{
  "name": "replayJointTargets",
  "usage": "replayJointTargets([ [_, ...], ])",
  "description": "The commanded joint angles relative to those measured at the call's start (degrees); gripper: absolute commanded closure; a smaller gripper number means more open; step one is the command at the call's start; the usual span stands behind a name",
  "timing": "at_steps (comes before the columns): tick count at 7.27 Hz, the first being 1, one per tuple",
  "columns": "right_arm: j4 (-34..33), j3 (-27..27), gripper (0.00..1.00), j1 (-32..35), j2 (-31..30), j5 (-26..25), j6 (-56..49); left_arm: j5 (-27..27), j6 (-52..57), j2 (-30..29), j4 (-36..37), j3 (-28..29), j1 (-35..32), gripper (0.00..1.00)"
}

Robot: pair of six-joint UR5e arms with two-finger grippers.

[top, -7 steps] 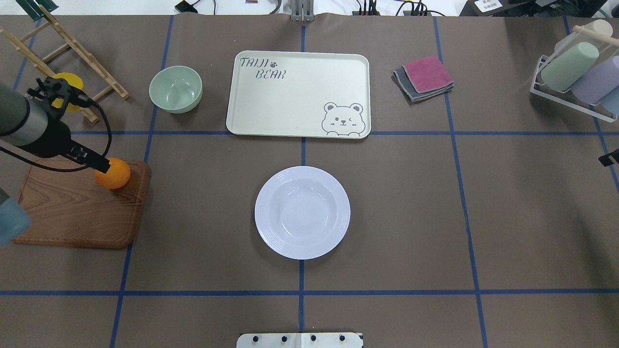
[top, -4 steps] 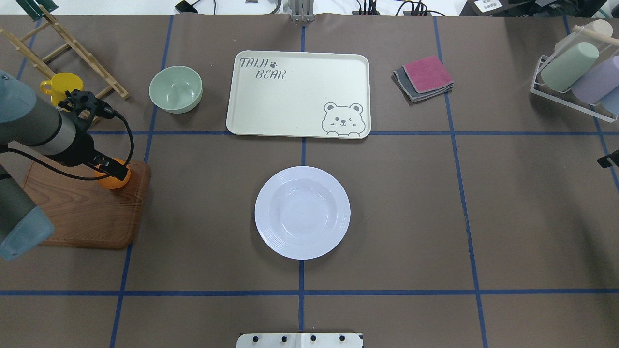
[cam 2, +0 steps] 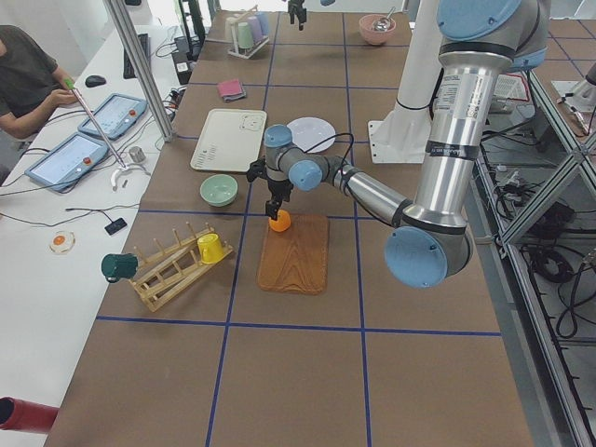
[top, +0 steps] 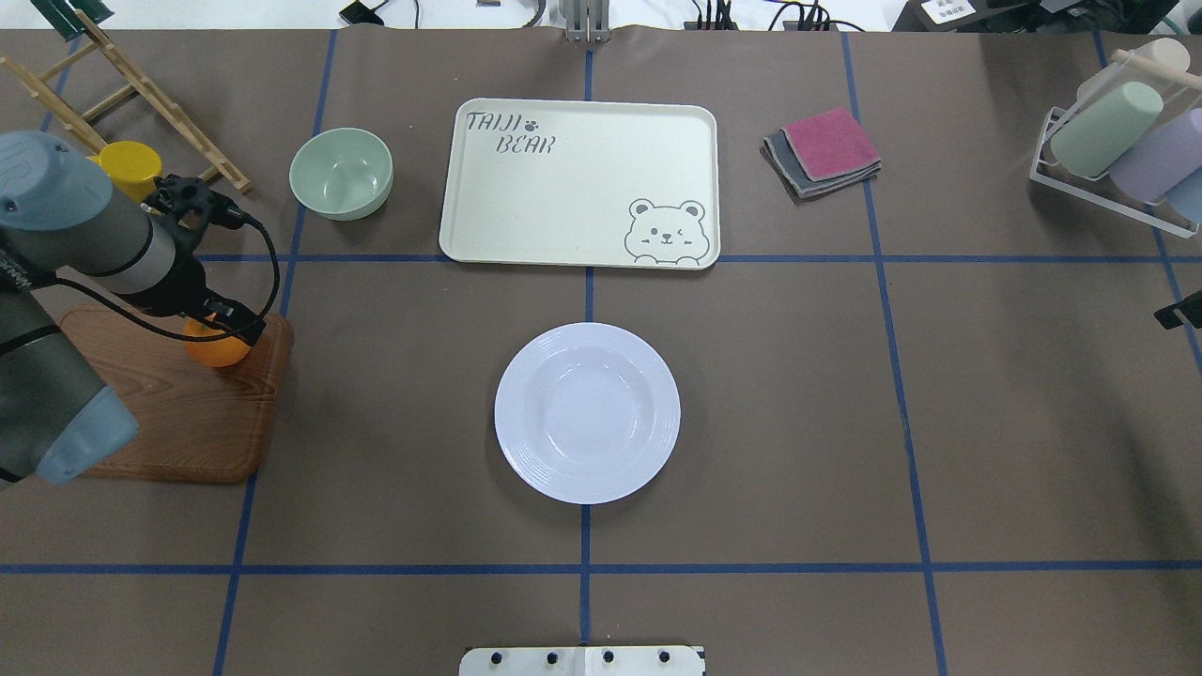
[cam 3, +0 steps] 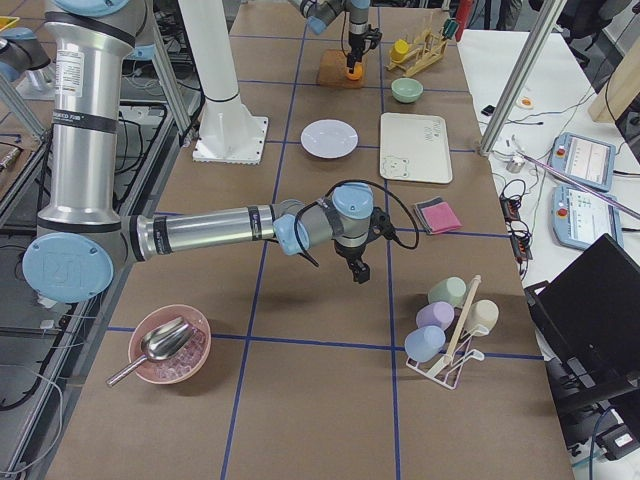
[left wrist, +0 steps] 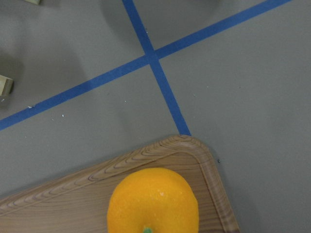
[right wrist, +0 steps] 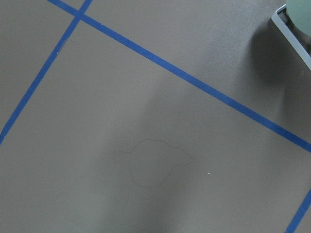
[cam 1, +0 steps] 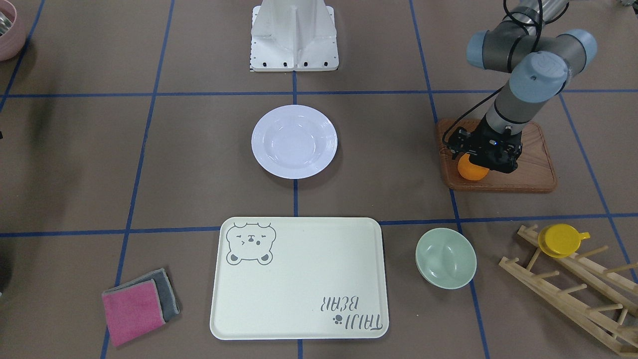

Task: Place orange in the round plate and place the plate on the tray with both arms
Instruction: 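Lower the left gripper onto the orange on the wooden board and grasp it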

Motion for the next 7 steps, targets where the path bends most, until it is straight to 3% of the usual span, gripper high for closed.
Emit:
replayJointTargets([
  [1,0.09,-1.15,0.00,-0.36,0.89,-0.14,0.00,-0.17,0.16,-0.28,-0.21,1.44,0.01,0.01],
  [7,0.00,-2.74,0.00,-0.98,2.04,-0.14,0.00,-1.67,-0.37,-0.71,0.32,3.46,0.18,0.01],
])
